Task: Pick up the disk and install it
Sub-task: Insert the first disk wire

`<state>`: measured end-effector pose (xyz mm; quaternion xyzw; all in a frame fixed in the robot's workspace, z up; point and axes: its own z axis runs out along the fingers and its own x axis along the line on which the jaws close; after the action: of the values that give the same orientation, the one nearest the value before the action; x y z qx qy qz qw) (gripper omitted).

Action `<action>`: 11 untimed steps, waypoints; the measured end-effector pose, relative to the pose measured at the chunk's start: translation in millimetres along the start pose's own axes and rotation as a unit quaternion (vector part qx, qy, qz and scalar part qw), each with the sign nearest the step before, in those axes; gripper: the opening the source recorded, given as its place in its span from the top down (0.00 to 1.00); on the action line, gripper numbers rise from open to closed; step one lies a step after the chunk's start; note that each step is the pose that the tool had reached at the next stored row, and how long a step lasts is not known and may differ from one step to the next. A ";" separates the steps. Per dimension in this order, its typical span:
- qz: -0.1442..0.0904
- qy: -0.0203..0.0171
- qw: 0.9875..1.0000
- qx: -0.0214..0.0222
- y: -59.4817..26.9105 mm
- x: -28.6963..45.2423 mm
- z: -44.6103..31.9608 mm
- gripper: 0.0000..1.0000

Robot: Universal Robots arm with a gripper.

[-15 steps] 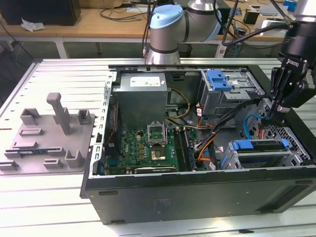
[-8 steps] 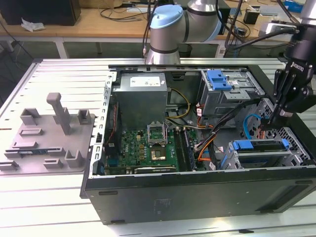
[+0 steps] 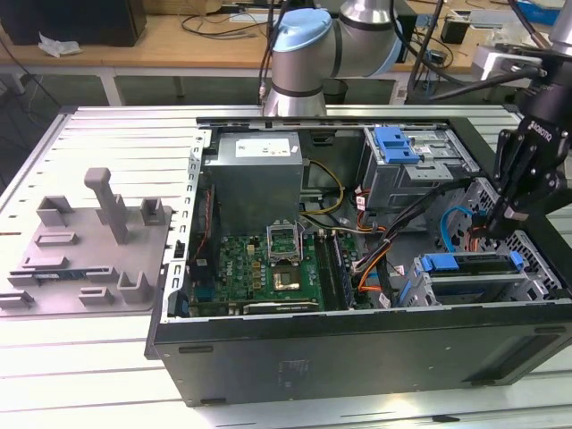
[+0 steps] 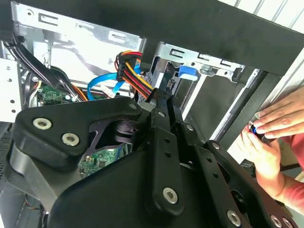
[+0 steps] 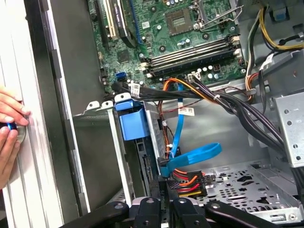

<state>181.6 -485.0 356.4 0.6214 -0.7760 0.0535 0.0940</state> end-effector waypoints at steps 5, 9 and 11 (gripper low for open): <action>-0.030 0.000 1.000 0.006 1.0 1.3 0.3 0.83; -0.064 -0.004 0.998 0.013 1.8 1.6 1.2 0.83; -0.067 -0.009 0.998 0.015 3.0 2.2 2.1 0.83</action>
<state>178.1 -486.9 354.9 0.6739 -0.7324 0.0533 0.0814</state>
